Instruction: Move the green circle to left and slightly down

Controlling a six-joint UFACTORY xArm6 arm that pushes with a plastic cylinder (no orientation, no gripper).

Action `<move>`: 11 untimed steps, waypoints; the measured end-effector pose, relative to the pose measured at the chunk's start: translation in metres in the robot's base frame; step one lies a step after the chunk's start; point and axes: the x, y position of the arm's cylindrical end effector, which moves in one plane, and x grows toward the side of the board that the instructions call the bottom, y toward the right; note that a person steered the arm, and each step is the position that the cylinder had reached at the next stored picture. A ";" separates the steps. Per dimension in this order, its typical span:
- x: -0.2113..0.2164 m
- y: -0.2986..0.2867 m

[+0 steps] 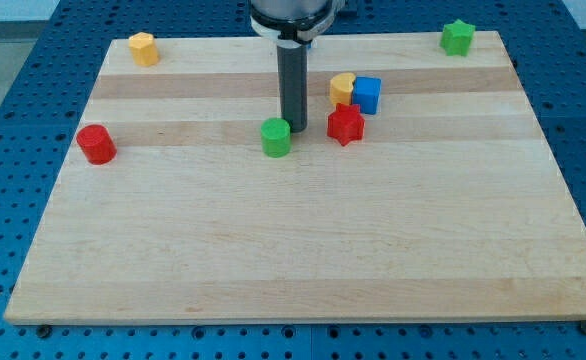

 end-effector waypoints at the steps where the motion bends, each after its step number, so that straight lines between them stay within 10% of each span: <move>1: 0.002 -0.018; 4: 0.015 -0.082; 9: 0.132 -0.029; 11: 0.114 -0.030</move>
